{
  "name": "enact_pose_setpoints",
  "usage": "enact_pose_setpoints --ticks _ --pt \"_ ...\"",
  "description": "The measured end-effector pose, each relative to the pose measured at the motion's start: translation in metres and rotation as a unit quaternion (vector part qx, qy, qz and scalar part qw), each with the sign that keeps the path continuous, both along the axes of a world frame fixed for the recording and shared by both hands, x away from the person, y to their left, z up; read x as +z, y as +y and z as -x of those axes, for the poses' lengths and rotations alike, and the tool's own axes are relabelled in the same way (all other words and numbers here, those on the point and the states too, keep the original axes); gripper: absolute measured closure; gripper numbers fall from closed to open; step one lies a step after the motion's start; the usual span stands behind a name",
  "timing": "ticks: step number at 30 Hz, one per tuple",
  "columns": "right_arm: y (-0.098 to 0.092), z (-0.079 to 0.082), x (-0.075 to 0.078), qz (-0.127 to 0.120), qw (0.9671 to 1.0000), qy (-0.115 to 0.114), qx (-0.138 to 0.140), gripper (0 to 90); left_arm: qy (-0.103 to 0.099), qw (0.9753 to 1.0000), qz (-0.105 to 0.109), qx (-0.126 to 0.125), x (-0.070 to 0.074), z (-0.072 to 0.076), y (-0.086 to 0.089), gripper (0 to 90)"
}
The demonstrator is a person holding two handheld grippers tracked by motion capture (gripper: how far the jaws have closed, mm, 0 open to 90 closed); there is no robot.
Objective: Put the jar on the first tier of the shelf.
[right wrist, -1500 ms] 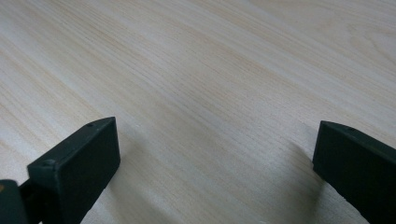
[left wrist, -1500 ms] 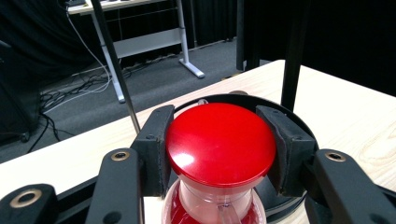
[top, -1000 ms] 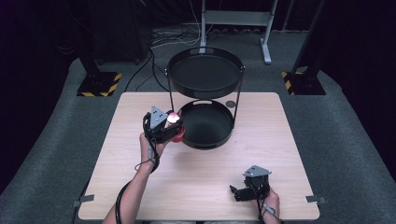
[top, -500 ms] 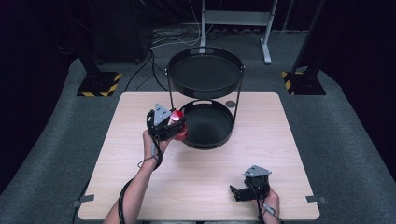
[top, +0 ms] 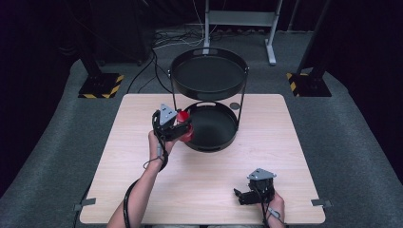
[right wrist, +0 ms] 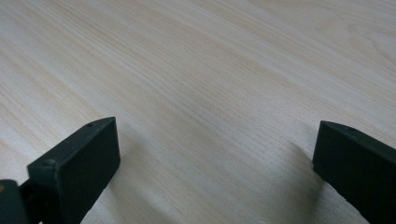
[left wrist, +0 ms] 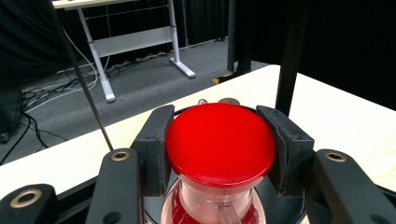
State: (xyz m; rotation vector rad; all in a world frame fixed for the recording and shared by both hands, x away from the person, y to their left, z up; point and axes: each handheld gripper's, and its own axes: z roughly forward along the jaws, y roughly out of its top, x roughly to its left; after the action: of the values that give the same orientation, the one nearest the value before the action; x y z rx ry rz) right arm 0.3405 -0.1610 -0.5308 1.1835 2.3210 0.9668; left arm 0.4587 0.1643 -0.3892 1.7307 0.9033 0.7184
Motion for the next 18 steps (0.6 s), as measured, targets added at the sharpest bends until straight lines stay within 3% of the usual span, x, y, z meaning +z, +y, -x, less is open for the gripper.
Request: enact_pose_setpoints --ticks 18 --pt "0.000 0.000 0.000 0.000 1.0000 0.000 0.000 0.0 0.002 1.0000 -0.006 -0.005 -0.002 -0.009 -0.016 48.5"
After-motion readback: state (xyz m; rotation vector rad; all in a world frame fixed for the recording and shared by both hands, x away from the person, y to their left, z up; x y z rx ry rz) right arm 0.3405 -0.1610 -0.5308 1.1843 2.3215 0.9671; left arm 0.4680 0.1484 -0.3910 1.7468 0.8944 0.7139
